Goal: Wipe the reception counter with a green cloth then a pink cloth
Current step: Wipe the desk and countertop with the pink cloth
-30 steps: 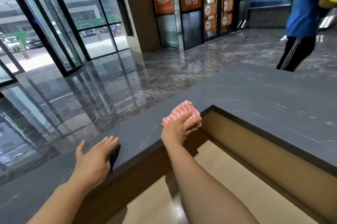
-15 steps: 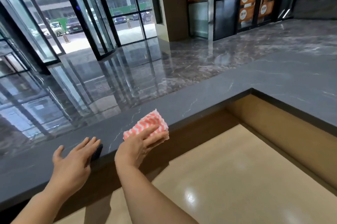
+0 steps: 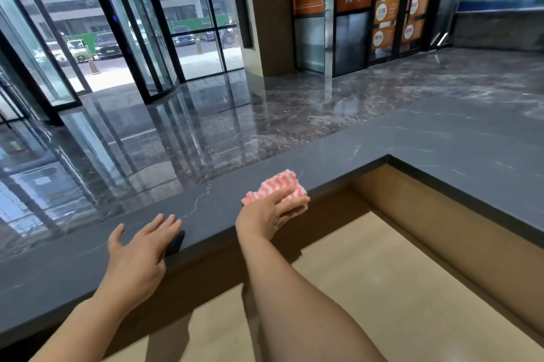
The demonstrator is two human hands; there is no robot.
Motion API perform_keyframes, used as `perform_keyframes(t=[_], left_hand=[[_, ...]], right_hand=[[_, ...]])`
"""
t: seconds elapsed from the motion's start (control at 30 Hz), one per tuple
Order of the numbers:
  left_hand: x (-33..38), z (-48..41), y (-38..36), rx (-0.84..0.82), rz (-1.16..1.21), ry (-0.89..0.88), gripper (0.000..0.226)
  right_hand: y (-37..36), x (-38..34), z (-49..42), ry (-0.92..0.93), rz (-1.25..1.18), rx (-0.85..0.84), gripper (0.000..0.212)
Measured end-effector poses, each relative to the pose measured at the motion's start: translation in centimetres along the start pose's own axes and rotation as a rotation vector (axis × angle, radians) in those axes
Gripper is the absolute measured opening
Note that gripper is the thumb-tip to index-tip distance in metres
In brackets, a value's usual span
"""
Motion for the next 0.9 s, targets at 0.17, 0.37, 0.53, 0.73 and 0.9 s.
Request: perform_keyframes(t=[0.17,0.37,0.53,0.73,0.9], left_hand=[[3.5,-1.8,0.0,-0.034,0.000,-0.026,0.077],[8.4,-3.5,-0.2,-0.071,-0.040,-0.028,0.079],[13.8,-6.0,-1.3,-0.055,-0.014,-0.025,0.077],[22.4,-9.8,-3.4,-0.062,-0.001,-0.046,0.075],[27.4,-12.1,-4.8,-0.004,0.095,-0.058,0.052]], right_hand=[[3.4,0.8,-5.3,0.017,0.101,0.094,0.094],[8.0,1.2,-11.9,0.098,0.389,0.166,0.094],[10.6,0.2,-17.0,0.482,0.757,0.119,0.071],[15.2,-2.1,-25.1,0.945,0.978,-0.256,0.040],[19.9,-1.5,-35.6,0.877,1.046,-0.164,0.044]])
Point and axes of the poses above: each hand's wrist, its own z-axis away from the middle knuckle, its own y-axis out of the back of the hand, x = y × z, the point moved 5 cm from there along -z, towards the middle knuckle, and after that the axes turned 4 degrees about x, right-handed, at the moved point
